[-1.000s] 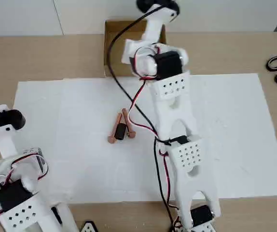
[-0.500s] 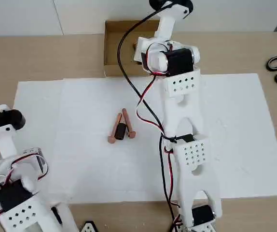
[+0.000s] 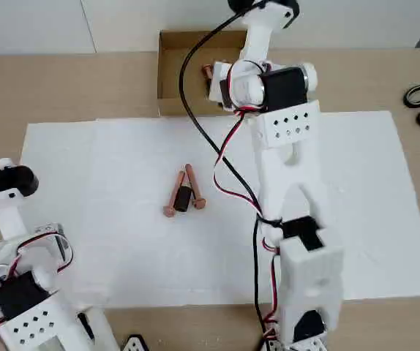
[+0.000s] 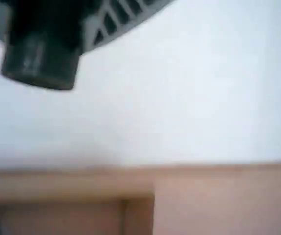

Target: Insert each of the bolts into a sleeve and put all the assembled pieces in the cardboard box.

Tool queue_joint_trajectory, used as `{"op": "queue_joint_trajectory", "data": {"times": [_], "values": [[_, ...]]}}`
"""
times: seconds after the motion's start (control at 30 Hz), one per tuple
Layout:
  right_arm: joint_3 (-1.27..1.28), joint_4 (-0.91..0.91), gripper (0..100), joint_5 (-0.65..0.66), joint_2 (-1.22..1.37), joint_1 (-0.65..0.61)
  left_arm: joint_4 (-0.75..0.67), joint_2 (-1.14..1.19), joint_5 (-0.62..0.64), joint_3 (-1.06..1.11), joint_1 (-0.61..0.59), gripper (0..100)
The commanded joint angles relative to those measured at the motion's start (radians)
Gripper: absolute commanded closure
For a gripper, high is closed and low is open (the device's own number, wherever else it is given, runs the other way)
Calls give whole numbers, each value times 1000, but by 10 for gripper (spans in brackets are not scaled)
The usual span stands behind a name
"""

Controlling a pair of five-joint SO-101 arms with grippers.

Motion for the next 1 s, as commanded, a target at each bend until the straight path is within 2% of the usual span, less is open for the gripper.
{"op": "queue_joint_trajectory", "data": {"times": [0.0,0.2,0.37,0.77,0.97], "values": [[227,-2,995,38,-159,7,0,-2,-3,-25,0,858],[440,-4,995,44,-177,45,0,0,-3,-25,0,858],[502,-15,995,153,-117,67,0,0,-3,-25,0,858],[506,-18,995,184,265,71,-2,0,-3,-22,0,858],[470,-18,995,203,282,61,-17,0,-3,12,0,858]]}}
